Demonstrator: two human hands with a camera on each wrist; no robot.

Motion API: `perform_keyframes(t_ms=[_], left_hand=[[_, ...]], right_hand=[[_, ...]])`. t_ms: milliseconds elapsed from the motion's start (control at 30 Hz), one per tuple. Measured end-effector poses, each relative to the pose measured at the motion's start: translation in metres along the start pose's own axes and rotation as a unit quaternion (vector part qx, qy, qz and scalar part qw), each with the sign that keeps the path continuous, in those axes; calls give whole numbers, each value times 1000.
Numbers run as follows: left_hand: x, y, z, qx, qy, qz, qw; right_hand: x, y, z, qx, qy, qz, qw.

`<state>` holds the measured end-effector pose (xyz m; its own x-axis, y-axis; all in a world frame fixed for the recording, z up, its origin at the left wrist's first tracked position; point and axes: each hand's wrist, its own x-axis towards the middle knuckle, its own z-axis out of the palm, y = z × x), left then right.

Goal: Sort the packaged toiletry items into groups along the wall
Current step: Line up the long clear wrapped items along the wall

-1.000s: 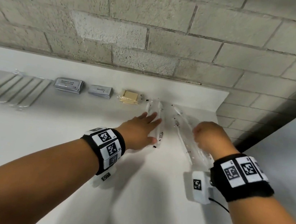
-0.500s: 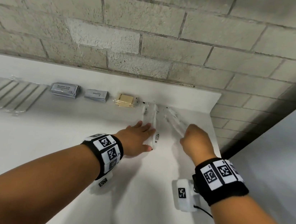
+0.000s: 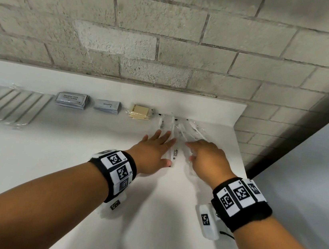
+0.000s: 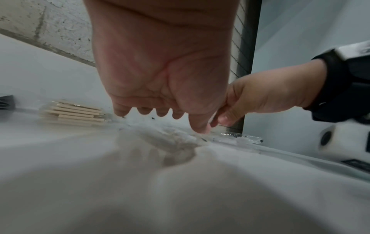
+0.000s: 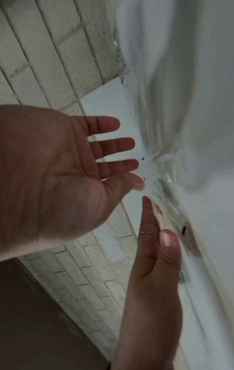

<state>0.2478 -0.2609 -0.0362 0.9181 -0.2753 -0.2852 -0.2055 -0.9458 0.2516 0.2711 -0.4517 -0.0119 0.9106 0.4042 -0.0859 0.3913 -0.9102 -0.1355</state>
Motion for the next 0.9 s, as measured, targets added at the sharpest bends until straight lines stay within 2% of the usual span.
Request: perform_keyframes(t_ms=[67,133,200,300,500,600,700,767,900], left_hand=[[1,3,-2,17,-7,12,1000],[1,6,-3,29,-38,15,999],[2,6,-1,25,-60,11,998],[1,6,1,15,-56,12,998],[1,7,0,11,-59,15,998],[2,7,0,15,-59,13,998],[2,7,-1,14,-62,12,998],[1,8,-2,11,-64,12,998],[1,9,-2,6,-67,12,998]], right_hand=[[2,1,3,-46,-49,-31,997],[6,0,8,-74,-87,-27,993],[11,-2,11,-93,-88,5,992],[20,-9,10,-115,-77,37,990],[39,-27,5,-90,-125,96,983],[40,-33,4,-63,-100,95,988],[36,-27,-1,18,-35,165,986],[36,-19,0,92,-47,208,973],[39,-13,3,151,-65,225,960]])
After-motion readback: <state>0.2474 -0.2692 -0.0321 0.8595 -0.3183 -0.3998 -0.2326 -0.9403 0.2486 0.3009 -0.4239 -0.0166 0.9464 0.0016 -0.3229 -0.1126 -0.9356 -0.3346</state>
